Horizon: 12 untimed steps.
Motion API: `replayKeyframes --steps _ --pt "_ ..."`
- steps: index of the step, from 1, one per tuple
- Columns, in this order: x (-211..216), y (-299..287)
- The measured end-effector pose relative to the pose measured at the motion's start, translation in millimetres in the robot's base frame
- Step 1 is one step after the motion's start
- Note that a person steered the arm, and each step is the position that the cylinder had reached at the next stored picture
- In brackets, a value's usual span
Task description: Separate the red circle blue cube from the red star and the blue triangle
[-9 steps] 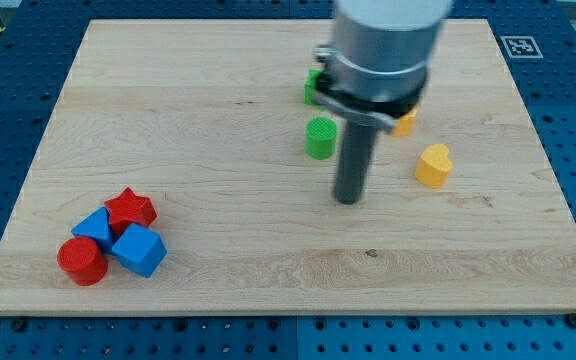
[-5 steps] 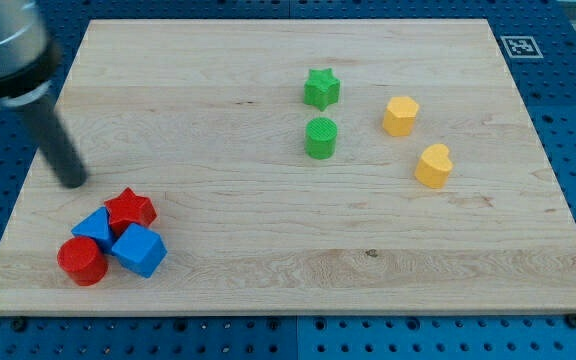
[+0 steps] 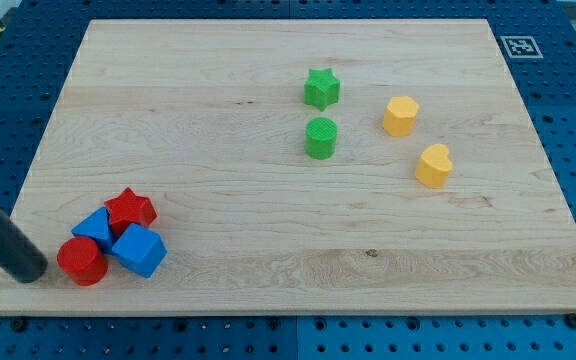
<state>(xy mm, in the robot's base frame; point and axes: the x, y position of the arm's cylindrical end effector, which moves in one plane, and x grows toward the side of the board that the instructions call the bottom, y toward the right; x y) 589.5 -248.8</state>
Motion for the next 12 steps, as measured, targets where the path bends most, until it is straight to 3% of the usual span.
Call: replayKeyframes --steps 3,7,12 --pt "3.7 64.0" --pt "-19.0 90.6" --pt "-21.5 229.6"
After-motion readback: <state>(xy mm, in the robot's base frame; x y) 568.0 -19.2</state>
